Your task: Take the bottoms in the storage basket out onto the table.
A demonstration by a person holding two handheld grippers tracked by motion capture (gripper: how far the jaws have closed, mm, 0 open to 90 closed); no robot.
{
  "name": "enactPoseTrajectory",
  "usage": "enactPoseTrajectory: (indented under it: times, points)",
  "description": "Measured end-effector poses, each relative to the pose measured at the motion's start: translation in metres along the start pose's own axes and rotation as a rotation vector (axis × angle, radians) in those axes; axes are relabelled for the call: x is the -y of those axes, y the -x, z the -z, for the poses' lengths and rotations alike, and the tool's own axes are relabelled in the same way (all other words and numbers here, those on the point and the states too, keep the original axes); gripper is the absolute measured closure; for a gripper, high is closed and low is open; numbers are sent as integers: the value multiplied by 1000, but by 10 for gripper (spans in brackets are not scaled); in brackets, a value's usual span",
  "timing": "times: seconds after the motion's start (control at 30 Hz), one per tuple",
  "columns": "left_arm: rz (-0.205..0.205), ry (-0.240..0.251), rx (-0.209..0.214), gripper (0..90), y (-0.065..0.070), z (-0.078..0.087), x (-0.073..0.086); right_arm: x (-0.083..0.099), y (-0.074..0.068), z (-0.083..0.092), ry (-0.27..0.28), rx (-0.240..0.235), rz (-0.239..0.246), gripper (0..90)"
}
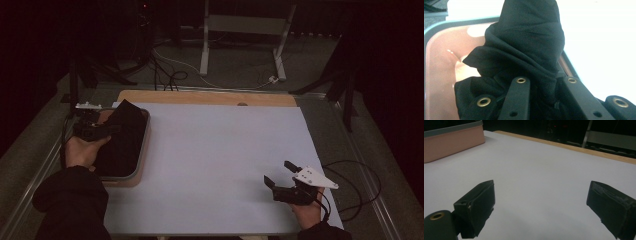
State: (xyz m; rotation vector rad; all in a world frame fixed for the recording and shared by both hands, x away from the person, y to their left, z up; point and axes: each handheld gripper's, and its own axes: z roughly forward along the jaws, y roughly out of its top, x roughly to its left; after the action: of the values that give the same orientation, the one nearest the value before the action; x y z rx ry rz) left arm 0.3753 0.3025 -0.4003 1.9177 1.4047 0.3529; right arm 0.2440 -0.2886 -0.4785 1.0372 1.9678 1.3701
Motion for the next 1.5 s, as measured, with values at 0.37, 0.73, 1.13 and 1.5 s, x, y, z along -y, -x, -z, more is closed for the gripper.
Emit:
enactPoseTrajectory:
  times: [0.37,0.73,1.13,1.5]
  points:
    - [-11,40,18,828,7,9,-7,0,0,0,1,-2,-1,80]
    - [-31,72,39,829,16,18,-16,0,0,0,-1,-2,-3,80]
    - [-59,106,72,828,26,24,-24,0,0,-1,-3,1,-3,80]
    - [-77,126,97,829,35,26,-32,0,0,-1,-4,-2,-3,81]
